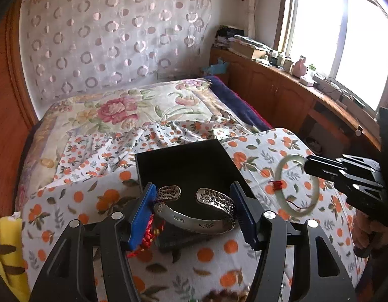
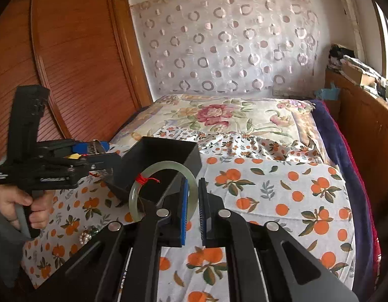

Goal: Organize jewelry

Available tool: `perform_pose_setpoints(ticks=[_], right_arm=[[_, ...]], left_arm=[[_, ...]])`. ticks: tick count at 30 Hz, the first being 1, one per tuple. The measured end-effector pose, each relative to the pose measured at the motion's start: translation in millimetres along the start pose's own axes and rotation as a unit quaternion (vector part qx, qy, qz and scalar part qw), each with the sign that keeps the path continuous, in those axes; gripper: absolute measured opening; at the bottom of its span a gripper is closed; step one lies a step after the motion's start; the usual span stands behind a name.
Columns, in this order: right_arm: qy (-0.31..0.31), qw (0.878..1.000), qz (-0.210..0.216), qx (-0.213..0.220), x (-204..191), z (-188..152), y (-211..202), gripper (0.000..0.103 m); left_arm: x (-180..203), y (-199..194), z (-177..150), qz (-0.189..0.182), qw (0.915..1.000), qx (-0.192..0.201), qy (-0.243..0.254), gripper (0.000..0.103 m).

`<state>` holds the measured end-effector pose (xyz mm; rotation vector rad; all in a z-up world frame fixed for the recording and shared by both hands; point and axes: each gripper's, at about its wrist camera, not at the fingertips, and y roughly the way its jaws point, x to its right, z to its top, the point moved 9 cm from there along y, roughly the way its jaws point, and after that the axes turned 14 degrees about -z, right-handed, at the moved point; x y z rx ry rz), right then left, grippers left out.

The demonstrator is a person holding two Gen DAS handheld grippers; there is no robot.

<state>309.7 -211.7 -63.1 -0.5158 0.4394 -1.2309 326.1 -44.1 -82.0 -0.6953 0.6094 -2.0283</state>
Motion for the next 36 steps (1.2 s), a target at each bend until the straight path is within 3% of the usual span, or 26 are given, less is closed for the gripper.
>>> perform_pose_setpoints(ticks=[13,16,19,36], right_arm=[[0.001,1.000,0.007,-0.004,1.2,2.6,19.2,0.010],[0.000,1.000,0.004,-0.005,1.0,2.0,20.4,0.010],[-0.003,1.000,0.002,-0.006,-0.2,3.3,23.1,0.010],[-0.068,0.998,-0.005,-0.016,-53.9,21.0,67.5,0.010]], left_arm=[[-7.2,32.0,5.5,-0.001,0.9997,-0.023,0.001,0.058],[-8.6,32.2,5.7,0.001,0.9998,-0.021,-0.003,0.065],[-9.7,25.6,7.6,0.004,0.9999,-0.012,-0.002,0.071],[-68.6,-40.8,-16.1,0.051,0.9976,0.024,-0.041,0.073]])
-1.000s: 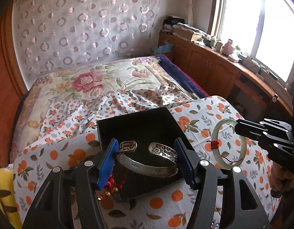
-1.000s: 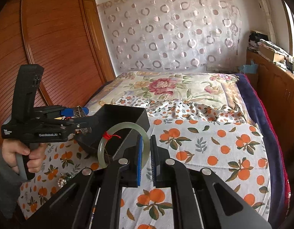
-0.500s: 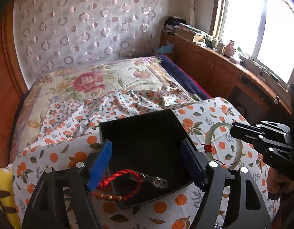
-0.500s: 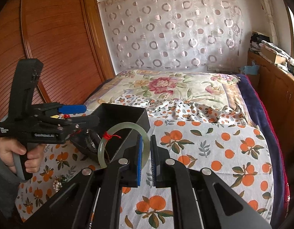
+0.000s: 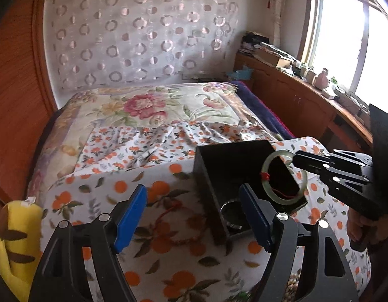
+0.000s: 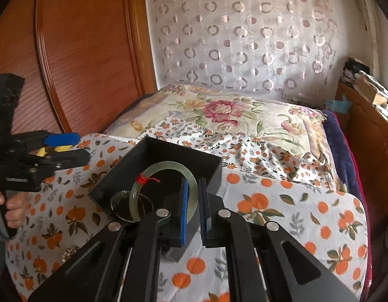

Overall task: Organize jewelry
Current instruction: 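Lower the jade bangle into the black box and open the right tool, then return the right tool to the pile and grasp the pearl necklace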

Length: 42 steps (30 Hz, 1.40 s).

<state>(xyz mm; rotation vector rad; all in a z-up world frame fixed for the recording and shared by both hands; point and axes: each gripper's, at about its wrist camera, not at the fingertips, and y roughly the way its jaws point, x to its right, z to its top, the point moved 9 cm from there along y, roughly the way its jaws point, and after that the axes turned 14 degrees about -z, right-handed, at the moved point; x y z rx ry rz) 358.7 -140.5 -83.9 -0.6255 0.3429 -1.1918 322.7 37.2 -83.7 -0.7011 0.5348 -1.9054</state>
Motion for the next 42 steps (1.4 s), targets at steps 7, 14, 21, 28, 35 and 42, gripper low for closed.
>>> perform_pose_setpoints(ticks=[7,14,21,28,35,42], right_arm=[[-0.033,0.999,-0.029,-0.017,-15.0,2.9,22.1,0.010],[-0.054,0.996,-0.059,-0.036,-16.1,3.4,37.4,0.010],[-0.044,0.997,-0.059,-0.031,-16.1,7.5,33.5,0.015],[-0.038,0.998,-0.046,-0.015,-16.2,11.2,11.7,0.024],[-0.016,1.000,-0.006,0.004,-14.0,-15.7,-42.5,0.024],[-0.012,1.000,0.020,-0.018,-20.4,-72.2,-79.1,0.024]], left_arm=[[-7.4,-11.8,-5.5,0.007,1.0000,0.006,-0.002,0.073],[-13.1,-20.8,-7.8,0.012,0.9999,0.010,0.000,0.074],[-16.7,-26.9,-11.0,0.016,0.9998,0.010,-0.005,0.074],[-20.3,-28.4,-29.9,0.016,0.9997,0.001,-0.017,0.074],[-24.4,-21.9,-63.4,0.014,0.9991,-0.019,-0.035,0.074],[-25.5,-20.0,-92.3,0.022,0.9980,-0.035,-0.047,0.073]])
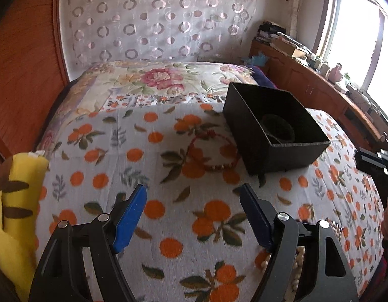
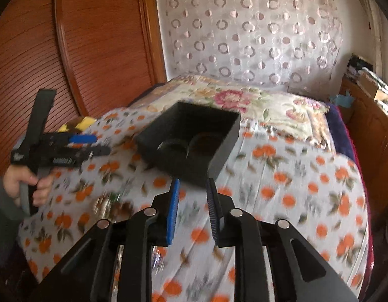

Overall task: Organize jewelry
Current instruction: 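Return the right tool to the pile and grasp the pearl necklace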

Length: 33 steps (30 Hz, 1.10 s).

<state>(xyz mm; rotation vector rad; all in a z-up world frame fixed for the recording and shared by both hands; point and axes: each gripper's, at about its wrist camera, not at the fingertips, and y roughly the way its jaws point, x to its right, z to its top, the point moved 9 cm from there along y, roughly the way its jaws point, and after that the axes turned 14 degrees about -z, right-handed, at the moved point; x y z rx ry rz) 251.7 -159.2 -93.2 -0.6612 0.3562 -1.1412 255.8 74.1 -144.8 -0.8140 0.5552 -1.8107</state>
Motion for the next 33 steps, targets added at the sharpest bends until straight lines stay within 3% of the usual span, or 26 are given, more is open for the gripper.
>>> perform_pose_setpoints(ticks=[5,16,26,28,30,33], right_arm=[[0.003,1.000,0.016,-0.020,-11.8,-39.9,-15.2,0.024],[0.021,0.995,0.083,-0.057,-58.2,-61.1,-11.1,0.024],[0.023,0.994,0.069,-0.086,-71.6,-69.5,-0.1,0.027],[0.012,0.995,0.057,-0.083,-72.5,-68.0,0.4,0.024],[0.001,0.996,0.044,-0.077,-73.0,-66.8,1.2,0.008],[0.000,0.996,0.045,-0.077,-71.2,-65.8,1.9,0.006]], left_arm=[[7.7,-10.4,-12.9,0.001,1.0000,0.004,0.000,0.073],[13.0,-13.0,-27.5,0.003,1.0000,0.002,-0.001,0.074],[9.5,-8.5,-26.0,0.008,1.0000,0.000,-0.002,0.074],[9.1,-6.2,-24.6,0.008,1.0000,0.000,-0.003,0.074],[8.4,-2.2,-22.3,0.006,1.0000,-0.001,-0.004,0.074],[4.5,5.5,-15.4,0.008,0.9999,-0.006,-0.003,0.074]])
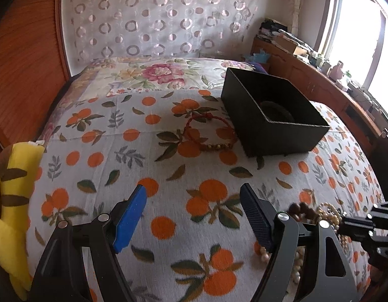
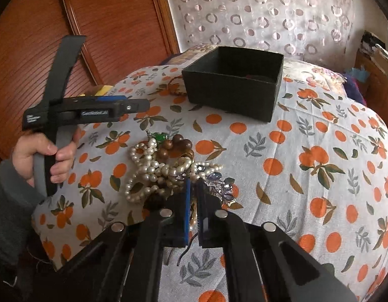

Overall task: Organize jewelry
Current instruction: 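Return the right tool to the pile and grasp the pearl necklace, then grasp the red string bracelet with the left tool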

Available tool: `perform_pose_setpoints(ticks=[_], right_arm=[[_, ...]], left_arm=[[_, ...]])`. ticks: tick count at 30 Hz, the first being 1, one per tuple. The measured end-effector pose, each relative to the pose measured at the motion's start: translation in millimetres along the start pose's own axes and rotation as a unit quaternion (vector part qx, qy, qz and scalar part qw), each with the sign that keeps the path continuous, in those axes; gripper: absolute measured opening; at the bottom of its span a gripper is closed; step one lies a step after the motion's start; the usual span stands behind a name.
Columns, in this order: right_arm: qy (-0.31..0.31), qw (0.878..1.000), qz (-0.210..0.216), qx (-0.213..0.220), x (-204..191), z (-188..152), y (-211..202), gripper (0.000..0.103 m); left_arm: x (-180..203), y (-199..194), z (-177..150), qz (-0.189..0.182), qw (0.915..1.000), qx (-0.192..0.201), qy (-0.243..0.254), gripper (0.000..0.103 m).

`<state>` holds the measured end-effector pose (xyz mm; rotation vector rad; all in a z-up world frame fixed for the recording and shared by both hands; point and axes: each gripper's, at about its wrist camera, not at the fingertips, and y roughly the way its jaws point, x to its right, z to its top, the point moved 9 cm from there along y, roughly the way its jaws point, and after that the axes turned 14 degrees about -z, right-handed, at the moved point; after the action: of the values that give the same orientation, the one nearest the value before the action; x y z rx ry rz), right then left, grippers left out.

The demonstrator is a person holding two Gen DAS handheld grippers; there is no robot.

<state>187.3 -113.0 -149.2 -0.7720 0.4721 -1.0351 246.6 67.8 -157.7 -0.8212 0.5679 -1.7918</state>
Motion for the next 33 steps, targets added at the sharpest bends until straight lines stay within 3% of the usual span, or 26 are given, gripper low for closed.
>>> perform_pose_setpoints(ticks=[8,16,18,23,28,33], right_arm=[[0.003,0.999,0.004,0.032,4.7,7.8,-22.3,0.005],[0.004,0.999,0.000,0.043,10.4,9.1,-35.4,0.005],[0.009,0.999,-0.002,0.045,14.2,8.6,-37.8,0.005],[0.015,0.999,-0.001,0.051,18.4,9.2,-43.6,0.005],[0.012,0.998,0.002,0.064,16.4,13.6,-51.8,0.005],[0.008,0.997,0.003,0.081,14.8,21.4,-63.1,0.005]], left_arm=[[-14.1,27.4,28.7,0.002,0.9999,-0.014,-0.001,0.052],[-23.3,53.8,57.4,-0.001,0.9998,-0.019,-0.007,0.044],[-21.7,56.6,60.8,-0.007,0.9997,-0.021,-0.007,0.037],[-15.1,62.9,60.4,-0.020,0.9995,-0.025,0.005,0.003],[-11.6,56.3,55.4,-0.010,0.9994,-0.027,0.017,0.002],[2.3,24.3,53.6,-0.008,0.9993,0.000,0.036,0.002]])
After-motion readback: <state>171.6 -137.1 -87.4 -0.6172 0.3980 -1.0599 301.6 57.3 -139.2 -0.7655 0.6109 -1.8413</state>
